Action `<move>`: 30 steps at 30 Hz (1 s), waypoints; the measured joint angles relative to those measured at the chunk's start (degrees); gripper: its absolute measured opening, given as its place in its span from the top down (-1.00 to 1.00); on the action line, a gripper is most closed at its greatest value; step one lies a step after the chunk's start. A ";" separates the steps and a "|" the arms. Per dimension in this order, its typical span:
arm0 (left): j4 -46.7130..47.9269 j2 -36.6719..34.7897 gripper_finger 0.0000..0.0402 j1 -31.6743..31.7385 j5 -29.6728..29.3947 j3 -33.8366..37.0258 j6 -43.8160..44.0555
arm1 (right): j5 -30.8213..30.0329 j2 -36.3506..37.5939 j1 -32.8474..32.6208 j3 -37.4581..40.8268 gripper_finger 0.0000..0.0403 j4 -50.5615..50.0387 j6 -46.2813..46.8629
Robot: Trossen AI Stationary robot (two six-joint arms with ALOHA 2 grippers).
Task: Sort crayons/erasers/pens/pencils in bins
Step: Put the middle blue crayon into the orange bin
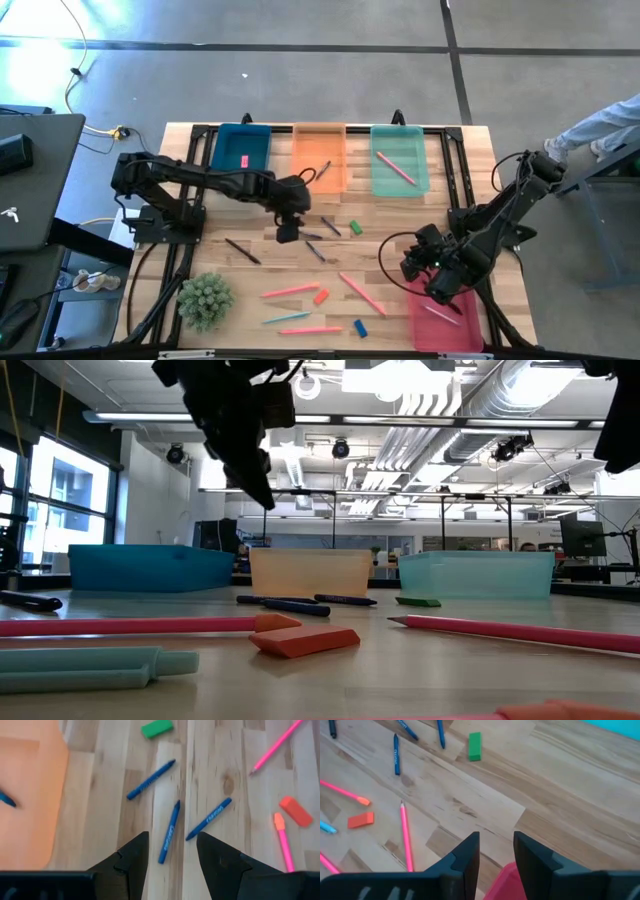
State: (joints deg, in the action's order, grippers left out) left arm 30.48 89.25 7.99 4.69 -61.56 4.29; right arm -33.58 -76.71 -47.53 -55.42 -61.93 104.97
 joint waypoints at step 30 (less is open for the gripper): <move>-1.43 13.62 0.23 -3.96 -6.71 0.07 -2.05 | 0.00 -0.02 0.02 0.00 0.44 0.11 0.04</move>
State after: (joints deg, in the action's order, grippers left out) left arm 29.06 102.87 4.03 -2.02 -61.49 2.25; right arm -33.58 -76.73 -47.51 -55.42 -61.82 105.01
